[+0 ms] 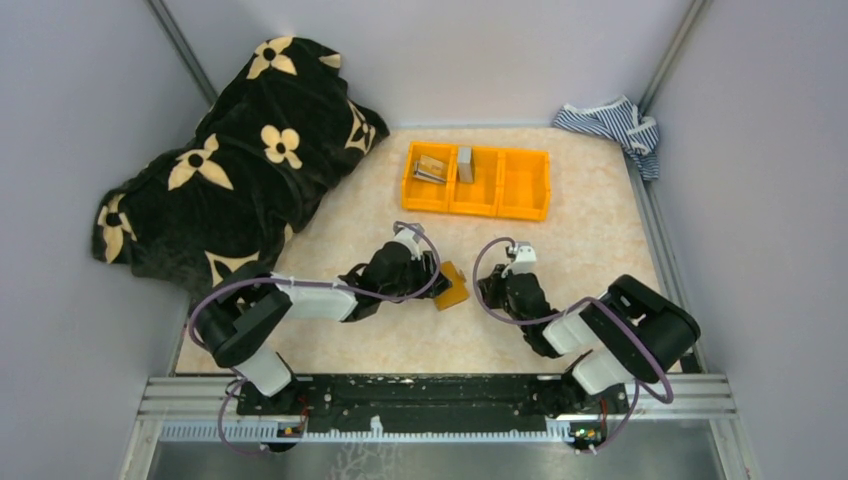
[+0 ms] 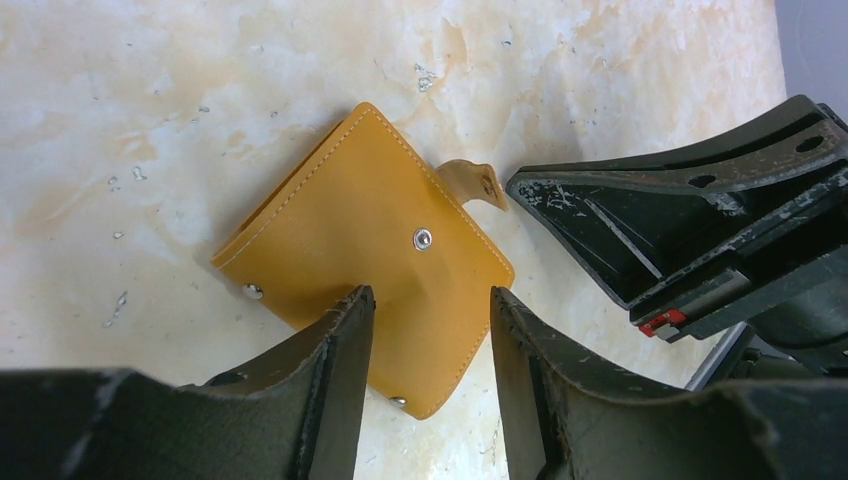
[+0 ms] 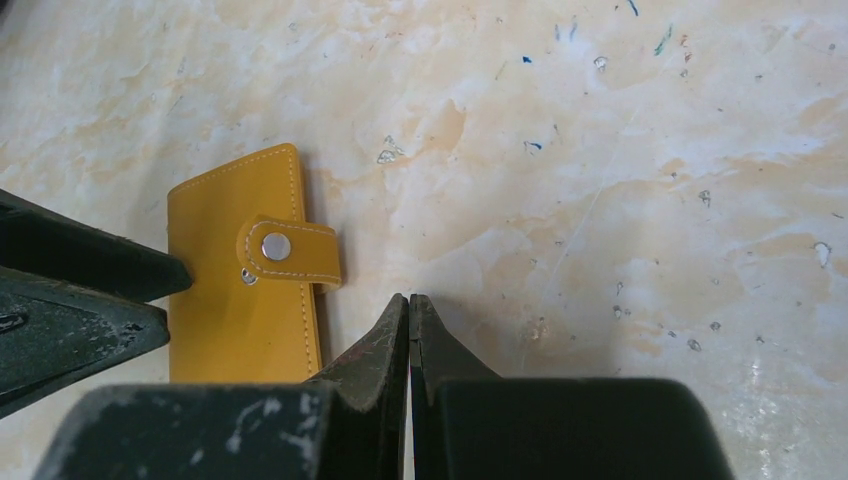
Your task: Take the credit cards out of the card holder
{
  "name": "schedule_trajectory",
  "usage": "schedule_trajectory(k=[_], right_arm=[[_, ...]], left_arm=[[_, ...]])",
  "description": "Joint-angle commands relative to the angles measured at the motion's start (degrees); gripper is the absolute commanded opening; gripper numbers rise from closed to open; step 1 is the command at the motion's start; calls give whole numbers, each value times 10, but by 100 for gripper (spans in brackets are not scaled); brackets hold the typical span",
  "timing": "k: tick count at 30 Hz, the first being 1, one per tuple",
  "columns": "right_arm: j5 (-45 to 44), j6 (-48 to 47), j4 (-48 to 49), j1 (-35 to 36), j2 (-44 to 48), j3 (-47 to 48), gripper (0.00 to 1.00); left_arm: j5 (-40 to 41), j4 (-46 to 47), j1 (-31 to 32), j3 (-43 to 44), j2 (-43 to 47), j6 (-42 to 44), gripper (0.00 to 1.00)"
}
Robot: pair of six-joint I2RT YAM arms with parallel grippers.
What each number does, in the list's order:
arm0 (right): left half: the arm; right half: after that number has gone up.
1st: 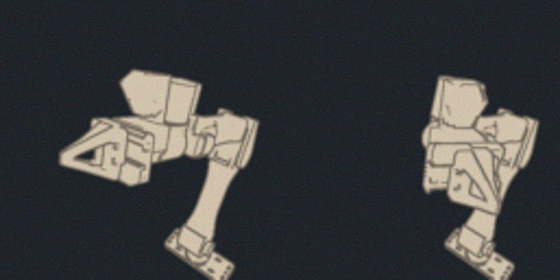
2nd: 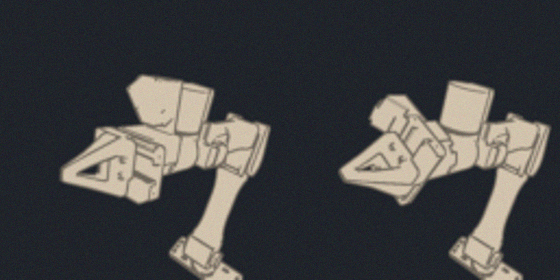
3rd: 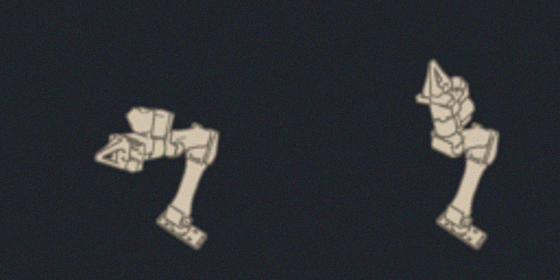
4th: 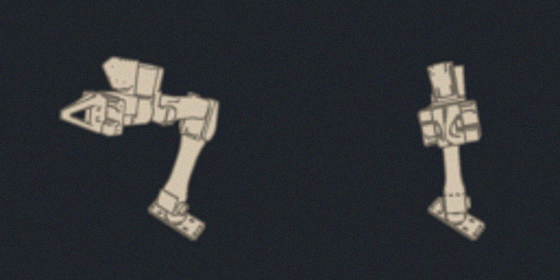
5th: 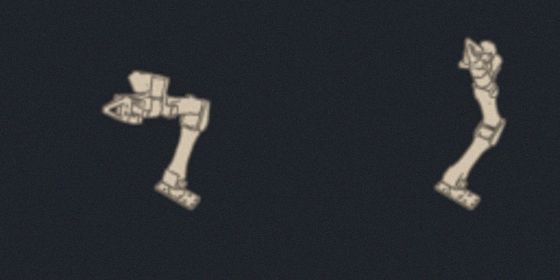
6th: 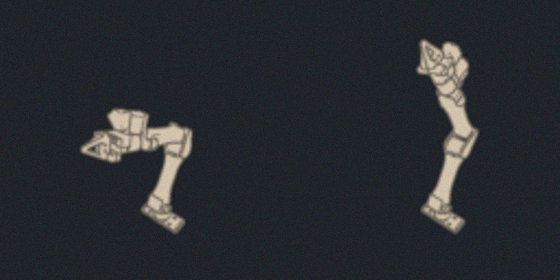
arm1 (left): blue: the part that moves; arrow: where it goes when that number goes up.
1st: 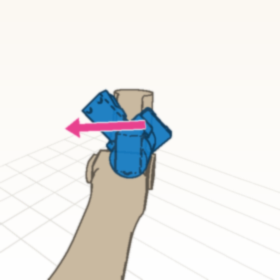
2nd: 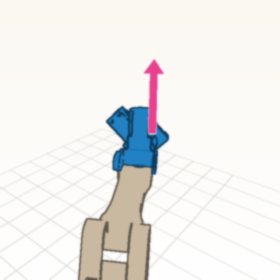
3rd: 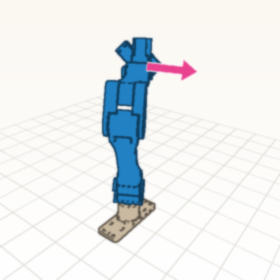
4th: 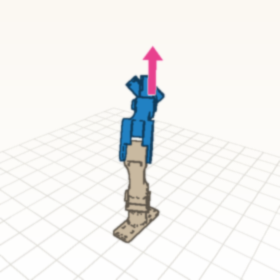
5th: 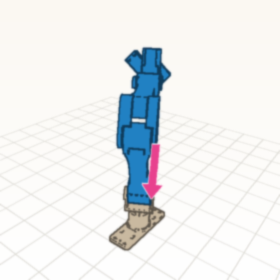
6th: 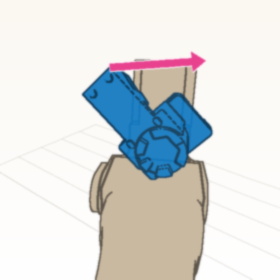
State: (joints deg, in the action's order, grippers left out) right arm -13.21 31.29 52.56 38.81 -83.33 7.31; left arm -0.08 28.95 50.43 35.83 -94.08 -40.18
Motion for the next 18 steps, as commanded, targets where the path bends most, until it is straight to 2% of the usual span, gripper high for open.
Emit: schedule_trajectory(k=[1,11,18], right_arm=[[23,0,23,-4,-16,13,0],[56,-6,35,-4,-32,18,0],[109,-7,56,0,-51,26,0]], left_arm=[[10,-46,4,10,47,21,53],[48,-65,5,-38,67,14,53],[49,-33,5,-47,25,7,53]])
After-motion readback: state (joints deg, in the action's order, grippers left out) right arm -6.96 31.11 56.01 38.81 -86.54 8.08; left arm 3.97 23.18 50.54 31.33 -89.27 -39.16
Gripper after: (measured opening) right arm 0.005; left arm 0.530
